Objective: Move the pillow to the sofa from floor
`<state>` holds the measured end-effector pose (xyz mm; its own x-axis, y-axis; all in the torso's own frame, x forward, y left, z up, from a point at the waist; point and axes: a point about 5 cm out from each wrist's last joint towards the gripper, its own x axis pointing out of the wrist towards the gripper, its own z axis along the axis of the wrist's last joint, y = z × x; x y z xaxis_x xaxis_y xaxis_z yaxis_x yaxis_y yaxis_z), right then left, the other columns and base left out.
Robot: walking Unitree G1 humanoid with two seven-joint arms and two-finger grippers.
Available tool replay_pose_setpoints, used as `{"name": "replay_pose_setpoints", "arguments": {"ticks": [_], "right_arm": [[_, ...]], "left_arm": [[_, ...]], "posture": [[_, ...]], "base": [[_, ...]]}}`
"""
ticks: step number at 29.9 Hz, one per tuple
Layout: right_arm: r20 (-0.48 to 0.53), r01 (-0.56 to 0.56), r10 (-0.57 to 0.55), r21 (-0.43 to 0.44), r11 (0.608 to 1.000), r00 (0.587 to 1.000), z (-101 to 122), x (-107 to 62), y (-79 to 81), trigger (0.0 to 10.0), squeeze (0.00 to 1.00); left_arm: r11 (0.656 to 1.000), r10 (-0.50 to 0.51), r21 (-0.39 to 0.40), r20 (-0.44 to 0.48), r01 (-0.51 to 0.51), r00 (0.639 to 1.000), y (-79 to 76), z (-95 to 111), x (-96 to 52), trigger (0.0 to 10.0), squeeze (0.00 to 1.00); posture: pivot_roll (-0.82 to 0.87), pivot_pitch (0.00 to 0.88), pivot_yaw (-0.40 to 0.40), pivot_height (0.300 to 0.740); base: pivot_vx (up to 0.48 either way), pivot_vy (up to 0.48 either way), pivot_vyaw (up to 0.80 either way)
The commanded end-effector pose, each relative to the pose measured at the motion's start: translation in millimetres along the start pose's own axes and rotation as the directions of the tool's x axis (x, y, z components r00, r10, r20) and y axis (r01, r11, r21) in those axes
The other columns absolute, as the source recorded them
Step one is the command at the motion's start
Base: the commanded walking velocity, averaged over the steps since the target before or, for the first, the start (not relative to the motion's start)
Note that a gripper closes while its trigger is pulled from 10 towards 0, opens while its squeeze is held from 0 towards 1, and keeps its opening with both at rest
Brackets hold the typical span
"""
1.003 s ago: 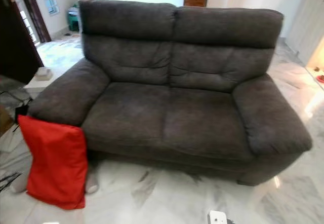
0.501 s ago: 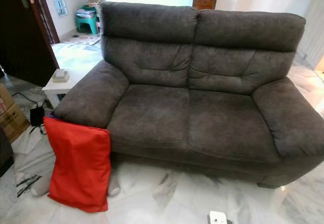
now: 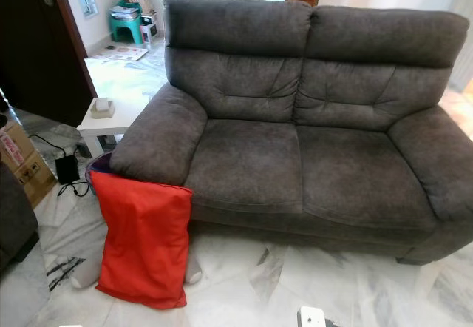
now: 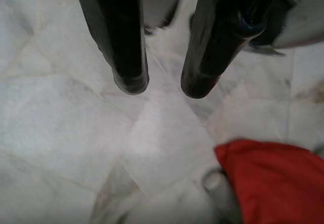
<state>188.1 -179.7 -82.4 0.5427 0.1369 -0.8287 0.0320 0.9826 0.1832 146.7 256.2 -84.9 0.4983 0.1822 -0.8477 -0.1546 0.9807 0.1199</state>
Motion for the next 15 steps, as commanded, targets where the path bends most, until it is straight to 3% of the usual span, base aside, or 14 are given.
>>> {"name": "replay_pose_setpoints", "arguments": {"ticks": [1,9,15], "right_arm": [[0.003,0.019,-0.019,-0.002,1.000,1.000,0.0,-1.7,-6.4,10.0,0.00],[0.007,0.017,-0.017,0.005,1.000,1.000,-0.3,-1.7,-6.2,10.0,0.00],[0.005,0.017,-0.017,0.000,1.000,1.000,-0.4,-1.7,-6.1,10.0,0.00]], "left_arm": [[1.000,-0.013,0.007,-0.005,0.013,1.000,-3.5,-1.4,0.2,10.0,0.00],[1.000,-0.018,0.006,-0.009,0.018,1.000,-3.6,-2.0,0.1,10.0,0.00],[1.000,-0.019,0.008,-0.010,0.019,1.000,-3.5,-2.1,0.1,10.0,0.00]], "posture": [[0.08,0.000,-0.013,0.740],[0.08,0.000,-0.012,0.740],[0.08,0.000,-0.011,0.740]], "base": [[0.000,0.000,0.00],[0.000,0.000,0.00],[0.287,0.000,0.00]]}}
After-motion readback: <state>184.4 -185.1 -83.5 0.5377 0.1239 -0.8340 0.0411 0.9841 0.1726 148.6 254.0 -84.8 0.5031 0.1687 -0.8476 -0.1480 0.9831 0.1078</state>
